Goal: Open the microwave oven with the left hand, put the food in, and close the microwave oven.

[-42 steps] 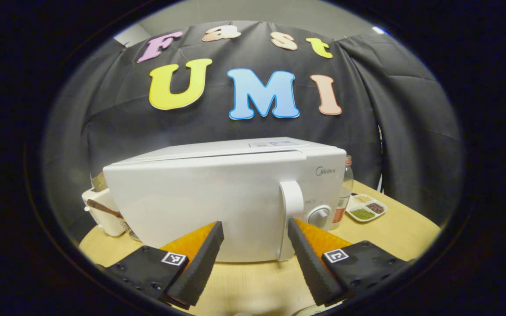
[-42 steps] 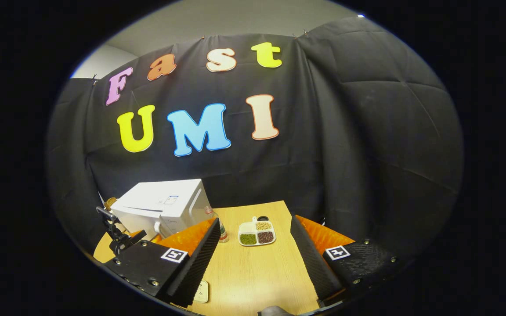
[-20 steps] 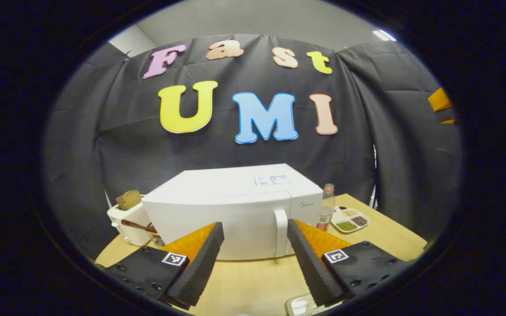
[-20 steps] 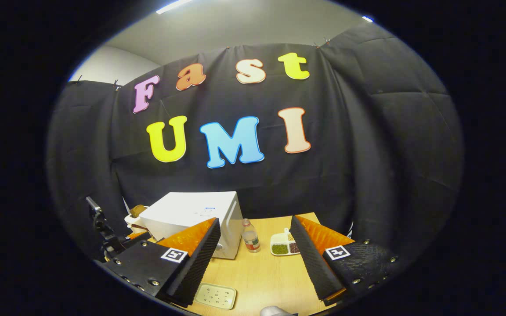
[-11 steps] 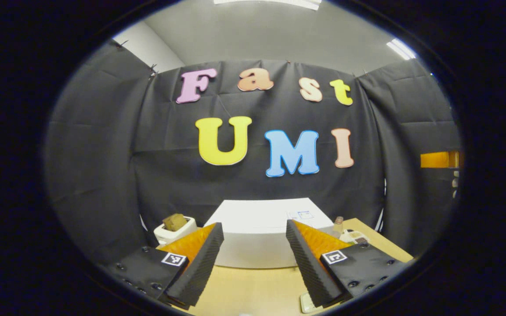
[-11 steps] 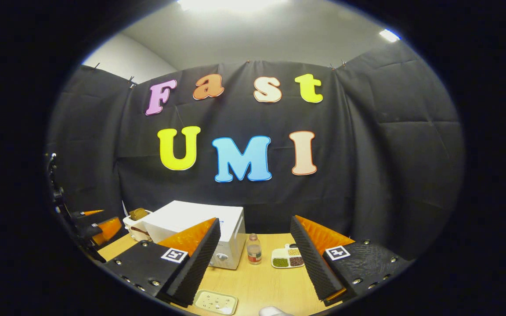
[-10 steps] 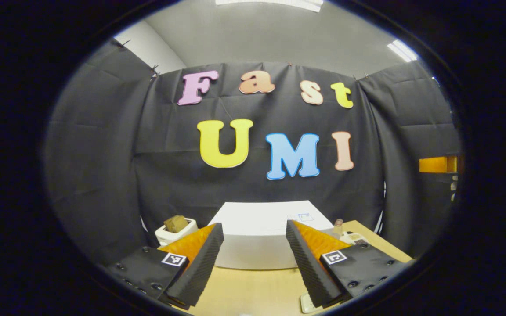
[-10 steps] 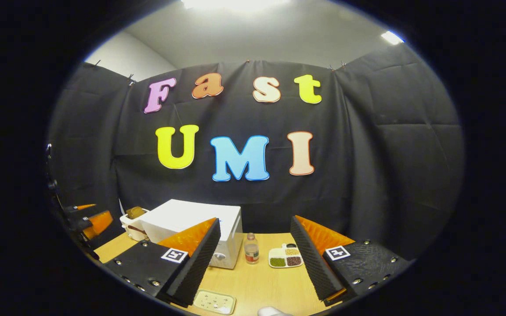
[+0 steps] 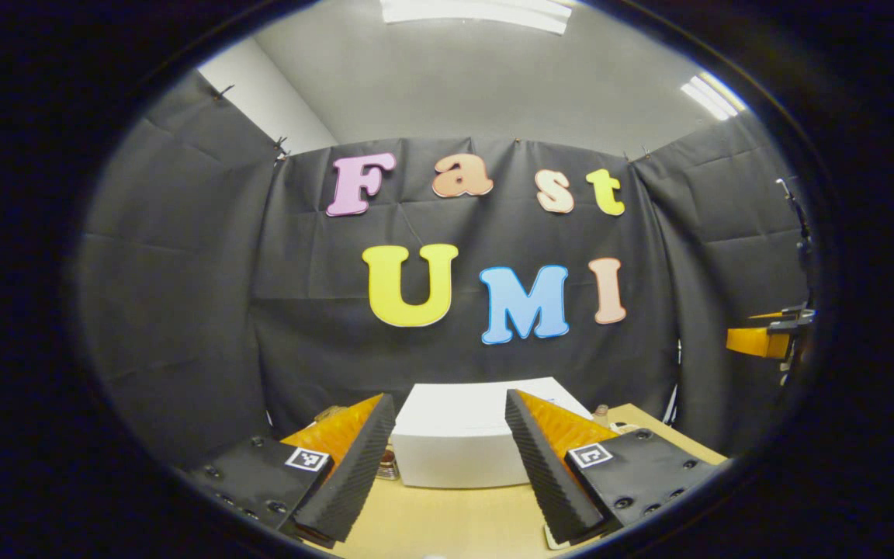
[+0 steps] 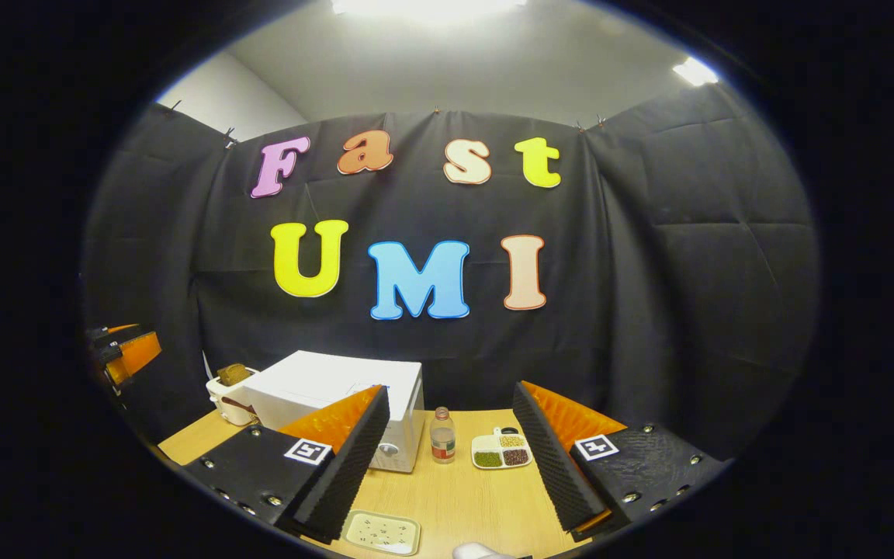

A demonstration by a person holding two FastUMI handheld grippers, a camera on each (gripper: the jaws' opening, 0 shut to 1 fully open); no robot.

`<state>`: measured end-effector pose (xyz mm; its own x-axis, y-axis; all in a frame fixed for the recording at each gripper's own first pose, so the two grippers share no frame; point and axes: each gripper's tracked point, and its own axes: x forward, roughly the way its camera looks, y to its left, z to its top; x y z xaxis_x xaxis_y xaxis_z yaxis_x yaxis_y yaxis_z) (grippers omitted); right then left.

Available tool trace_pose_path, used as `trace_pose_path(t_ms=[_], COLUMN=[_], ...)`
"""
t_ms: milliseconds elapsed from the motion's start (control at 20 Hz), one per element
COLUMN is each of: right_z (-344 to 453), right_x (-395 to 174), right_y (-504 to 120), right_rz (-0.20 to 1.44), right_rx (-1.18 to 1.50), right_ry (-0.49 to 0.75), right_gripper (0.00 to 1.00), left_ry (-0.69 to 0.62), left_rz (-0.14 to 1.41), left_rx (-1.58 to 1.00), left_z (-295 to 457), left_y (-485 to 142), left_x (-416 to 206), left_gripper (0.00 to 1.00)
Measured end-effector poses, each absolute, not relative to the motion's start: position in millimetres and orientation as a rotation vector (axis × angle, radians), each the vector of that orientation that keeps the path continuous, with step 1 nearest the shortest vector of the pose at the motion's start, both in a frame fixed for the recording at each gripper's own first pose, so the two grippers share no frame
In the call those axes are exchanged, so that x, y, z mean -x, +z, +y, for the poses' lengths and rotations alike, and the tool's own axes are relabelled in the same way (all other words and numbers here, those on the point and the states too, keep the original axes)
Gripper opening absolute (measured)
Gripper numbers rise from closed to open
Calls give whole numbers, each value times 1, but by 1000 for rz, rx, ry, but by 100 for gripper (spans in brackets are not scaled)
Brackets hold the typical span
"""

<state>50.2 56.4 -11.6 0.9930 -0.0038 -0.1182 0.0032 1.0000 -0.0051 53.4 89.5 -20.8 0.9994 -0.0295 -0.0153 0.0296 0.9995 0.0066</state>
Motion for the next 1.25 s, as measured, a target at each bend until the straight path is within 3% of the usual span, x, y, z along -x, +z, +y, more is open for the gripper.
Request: trace_pose_path(t_ms=[500, 1250], right_z=[52, 61], right_x=[-38, -26], right_y=[-10, 0], right_rz=[118, 113], right_rx=[-6, -3], right_ry=[-11, 5], right_gripper=[98, 98], left_ry=[-14, -21], left_rz=[4, 8], left_rx=[-2, -22], left_z=[85, 81], left_y=[-12, -6], left_x=[-51, -46], left_gripper=[94, 100])
